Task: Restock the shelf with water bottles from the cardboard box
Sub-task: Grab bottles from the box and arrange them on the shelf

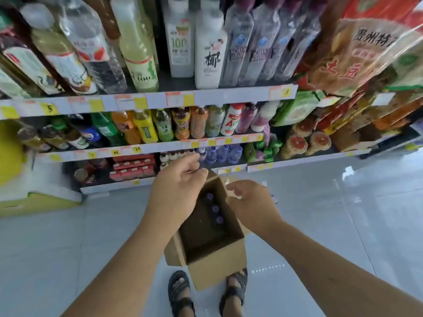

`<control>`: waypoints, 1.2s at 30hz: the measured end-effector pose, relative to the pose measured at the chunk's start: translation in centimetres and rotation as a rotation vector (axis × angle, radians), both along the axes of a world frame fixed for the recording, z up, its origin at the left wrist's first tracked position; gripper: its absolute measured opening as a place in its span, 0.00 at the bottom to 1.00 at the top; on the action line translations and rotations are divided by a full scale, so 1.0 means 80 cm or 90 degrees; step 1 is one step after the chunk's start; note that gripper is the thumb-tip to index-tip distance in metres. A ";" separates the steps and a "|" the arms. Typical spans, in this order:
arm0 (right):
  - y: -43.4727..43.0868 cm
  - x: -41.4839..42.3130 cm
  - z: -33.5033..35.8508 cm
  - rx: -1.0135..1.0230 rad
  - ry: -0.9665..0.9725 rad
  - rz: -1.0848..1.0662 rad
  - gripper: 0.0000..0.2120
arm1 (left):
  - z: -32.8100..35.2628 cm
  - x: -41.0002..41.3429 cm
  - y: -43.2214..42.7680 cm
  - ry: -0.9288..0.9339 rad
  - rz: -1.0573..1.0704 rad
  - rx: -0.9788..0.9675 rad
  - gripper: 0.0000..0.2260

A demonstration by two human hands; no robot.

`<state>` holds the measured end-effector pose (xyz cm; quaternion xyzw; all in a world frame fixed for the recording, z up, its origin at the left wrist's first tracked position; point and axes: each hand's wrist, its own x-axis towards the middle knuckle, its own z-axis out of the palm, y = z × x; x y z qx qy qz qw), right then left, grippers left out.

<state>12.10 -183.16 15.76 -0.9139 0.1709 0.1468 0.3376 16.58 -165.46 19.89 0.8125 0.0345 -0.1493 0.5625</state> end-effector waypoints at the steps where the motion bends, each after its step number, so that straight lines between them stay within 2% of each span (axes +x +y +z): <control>1: 0.000 -0.005 -0.037 -0.014 0.021 0.012 0.13 | -0.032 -0.007 0.000 0.016 0.002 0.013 0.16; 6: 0.000 -0.015 -0.222 -0.065 0.111 0.068 0.15 | -0.195 -0.033 0.003 0.069 0.030 0.072 0.15; 9: 0.005 -0.015 -0.329 -0.144 0.143 0.143 0.14 | -0.291 -0.048 -0.002 0.107 0.056 0.083 0.14; 13: 0.013 -0.006 -0.450 -0.222 0.230 0.206 0.17 | -0.399 -0.060 -0.006 0.154 0.070 0.078 0.15; 16: 0.017 0.004 -0.520 -0.255 0.293 0.220 0.18 | -0.456 -0.053 -0.008 0.162 0.090 0.064 0.15; 21: 0.011 0.012 -0.597 -0.316 0.317 0.285 0.18 | -0.506 -0.033 -0.013 0.156 0.108 0.029 0.15; 25: 0.006 0.012 -0.604 -0.320 0.312 0.292 0.17 | -0.512 -0.026 -0.013 0.163 0.112 0.011 0.14; 28: 0.009 0.011 -0.566 -0.301 0.256 0.295 0.17 | -0.491 -0.030 -0.011 0.167 0.109 0.001 0.13; 33: 0.011 -0.005 -0.431 -0.230 0.100 0.237 0.10 | -0.400 -0.035 -0.018 0.160 0.090 -0.012 0.12; 36: 0.015 -0.007 -0.319 -0.167 0.002 0.216 0.08 | -0.320 -0.035 -0.026 0.106 0.084 -0.046 0.11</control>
